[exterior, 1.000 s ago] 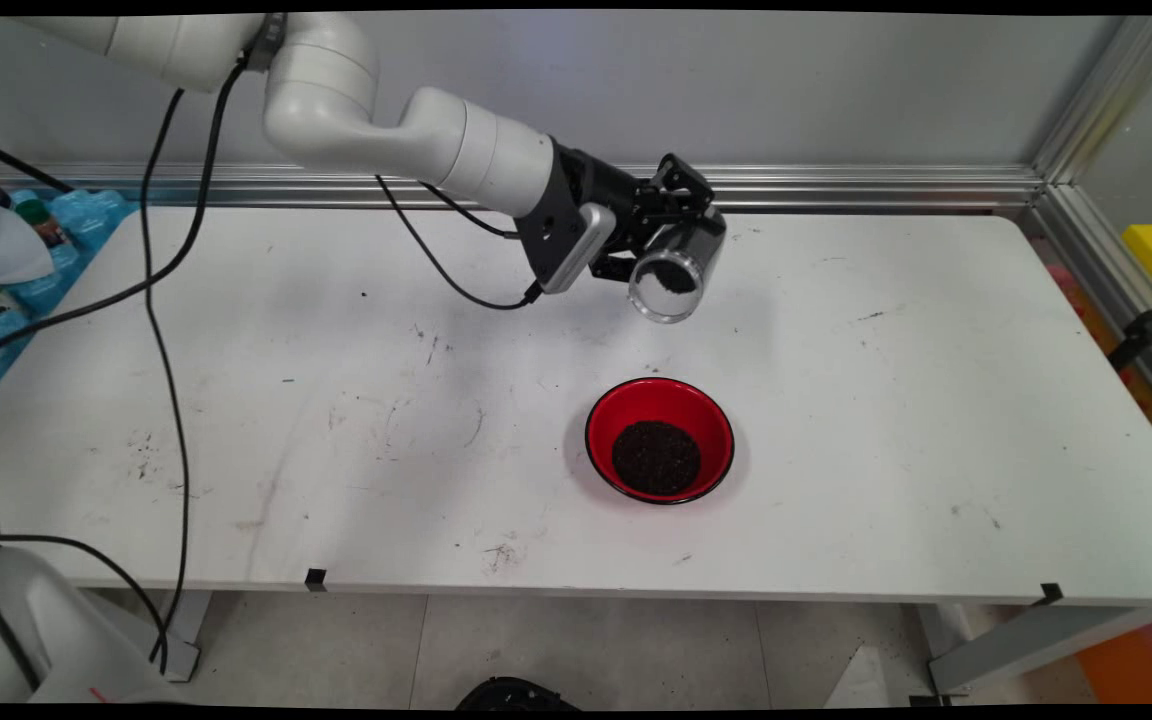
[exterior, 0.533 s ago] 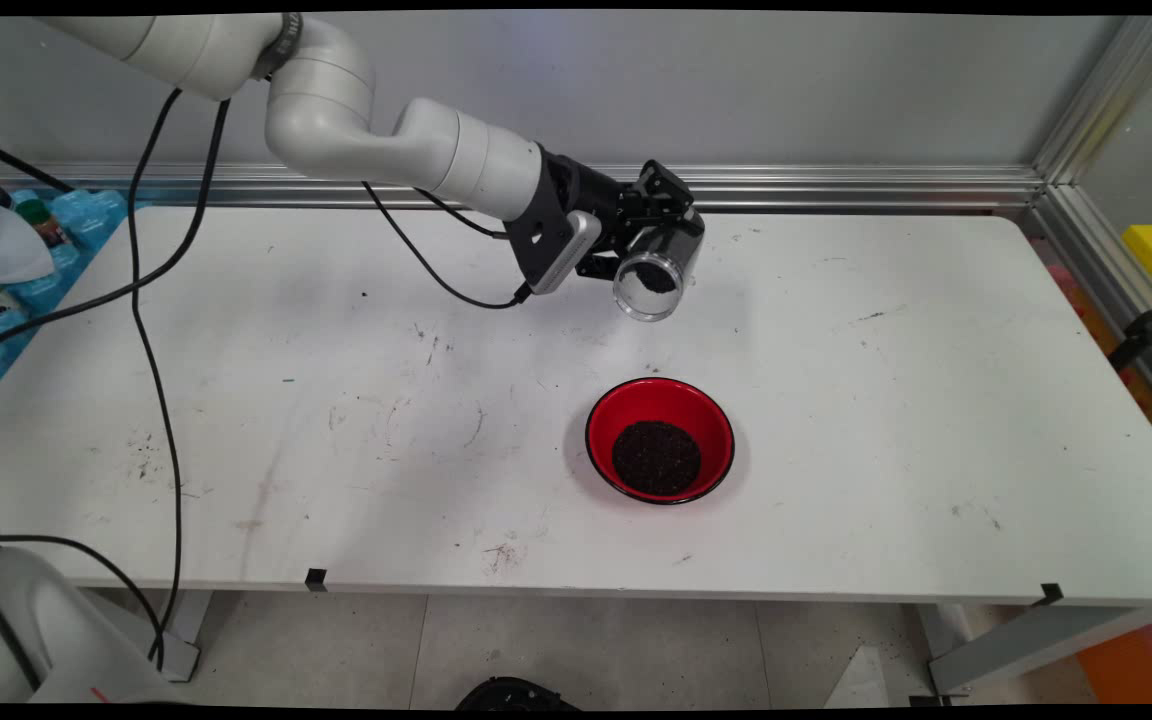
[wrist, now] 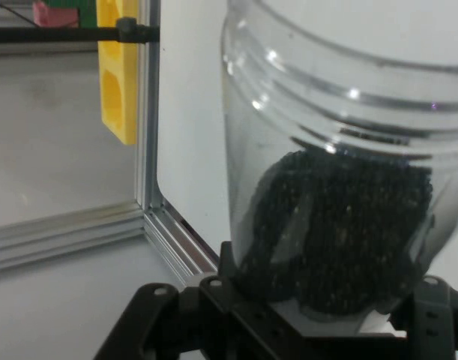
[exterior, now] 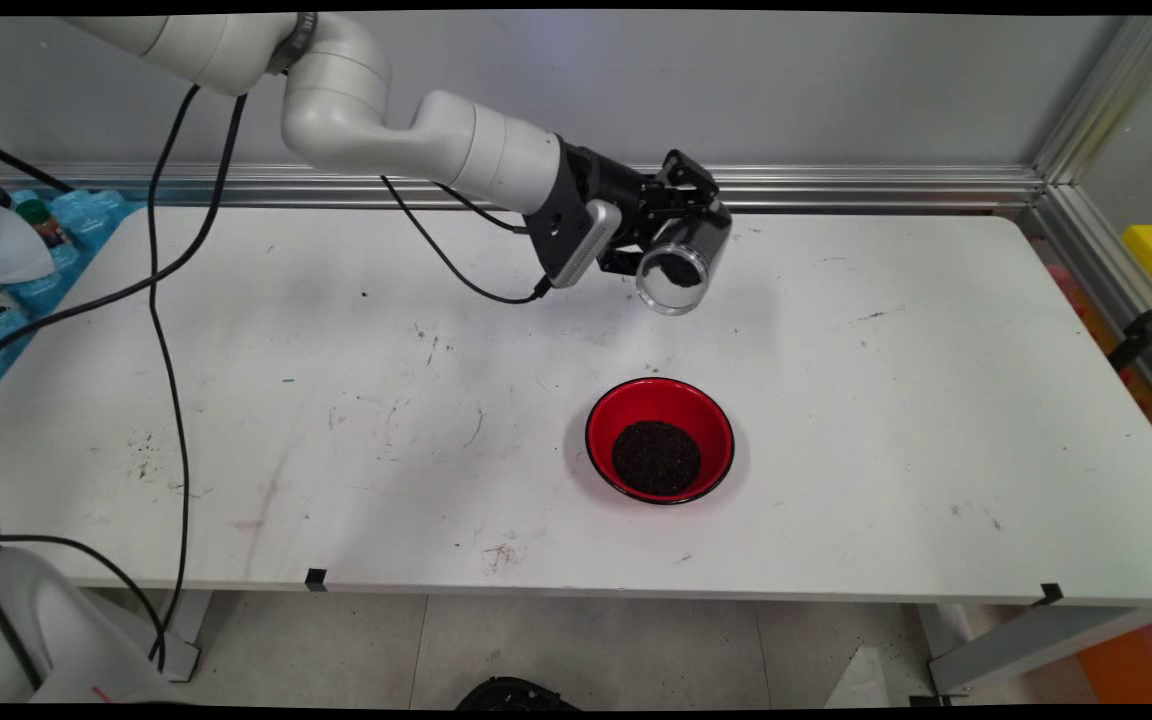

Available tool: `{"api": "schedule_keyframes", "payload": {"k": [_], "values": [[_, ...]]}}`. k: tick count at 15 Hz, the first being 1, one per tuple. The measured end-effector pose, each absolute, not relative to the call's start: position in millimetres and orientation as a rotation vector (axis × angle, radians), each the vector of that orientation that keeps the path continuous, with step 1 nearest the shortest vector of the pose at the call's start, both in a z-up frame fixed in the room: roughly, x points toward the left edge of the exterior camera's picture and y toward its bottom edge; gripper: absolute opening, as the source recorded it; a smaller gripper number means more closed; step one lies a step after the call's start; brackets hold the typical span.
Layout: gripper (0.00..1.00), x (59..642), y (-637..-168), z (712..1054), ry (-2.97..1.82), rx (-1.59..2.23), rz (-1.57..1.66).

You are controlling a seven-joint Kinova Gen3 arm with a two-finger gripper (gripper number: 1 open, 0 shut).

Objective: Pour the black seasoning powder in the red bowl

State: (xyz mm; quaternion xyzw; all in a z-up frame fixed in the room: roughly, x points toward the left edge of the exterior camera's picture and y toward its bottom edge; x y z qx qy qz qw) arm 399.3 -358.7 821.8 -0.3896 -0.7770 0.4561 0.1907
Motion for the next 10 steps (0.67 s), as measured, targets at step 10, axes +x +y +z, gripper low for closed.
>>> {"api": "schedule_keyframes", "payload": {"k": [10], "values": [[0.00,387.6,-357.6,814.2,-2.117,-1.159,1.286]]}}
